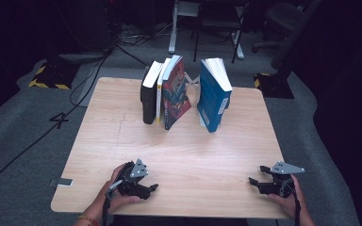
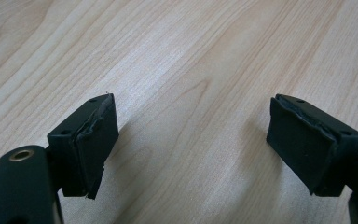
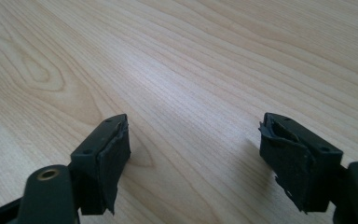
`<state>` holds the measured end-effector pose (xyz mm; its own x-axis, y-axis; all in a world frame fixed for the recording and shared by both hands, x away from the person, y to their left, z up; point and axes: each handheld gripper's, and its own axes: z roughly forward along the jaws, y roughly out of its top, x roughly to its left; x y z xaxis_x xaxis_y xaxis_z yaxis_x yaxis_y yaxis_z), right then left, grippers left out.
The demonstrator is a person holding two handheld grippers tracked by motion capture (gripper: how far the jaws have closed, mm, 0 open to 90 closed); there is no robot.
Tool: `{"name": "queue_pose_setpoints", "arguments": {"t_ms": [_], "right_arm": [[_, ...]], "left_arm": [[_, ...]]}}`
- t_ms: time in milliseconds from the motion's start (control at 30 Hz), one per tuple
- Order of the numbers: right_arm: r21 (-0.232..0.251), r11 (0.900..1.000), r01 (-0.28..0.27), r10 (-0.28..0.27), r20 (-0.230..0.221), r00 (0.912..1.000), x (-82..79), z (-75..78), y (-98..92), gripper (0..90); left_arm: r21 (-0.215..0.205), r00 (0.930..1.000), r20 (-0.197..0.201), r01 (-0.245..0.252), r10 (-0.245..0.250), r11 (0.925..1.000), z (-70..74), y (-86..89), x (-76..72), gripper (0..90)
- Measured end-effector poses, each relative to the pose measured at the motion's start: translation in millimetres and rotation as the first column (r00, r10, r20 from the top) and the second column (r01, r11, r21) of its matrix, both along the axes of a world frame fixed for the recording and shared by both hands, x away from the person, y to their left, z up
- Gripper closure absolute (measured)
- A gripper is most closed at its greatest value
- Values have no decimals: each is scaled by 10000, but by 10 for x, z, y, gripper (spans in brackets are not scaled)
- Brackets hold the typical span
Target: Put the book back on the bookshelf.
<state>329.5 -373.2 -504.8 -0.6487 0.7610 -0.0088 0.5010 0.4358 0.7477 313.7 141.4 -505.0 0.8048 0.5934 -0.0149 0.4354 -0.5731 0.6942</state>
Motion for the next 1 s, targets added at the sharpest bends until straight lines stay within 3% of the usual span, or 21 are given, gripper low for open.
{"name": "queue_pose_setpoints", "arguments": {"t_ms": [1000], "right_arm": [[1, 10000, 34, -34, -23, 10000, 9, 0, 4, 236]], "left_arm": [[-8, 10000, -21, 50, -50, 10000, 0, -2, 25, 160]]}}
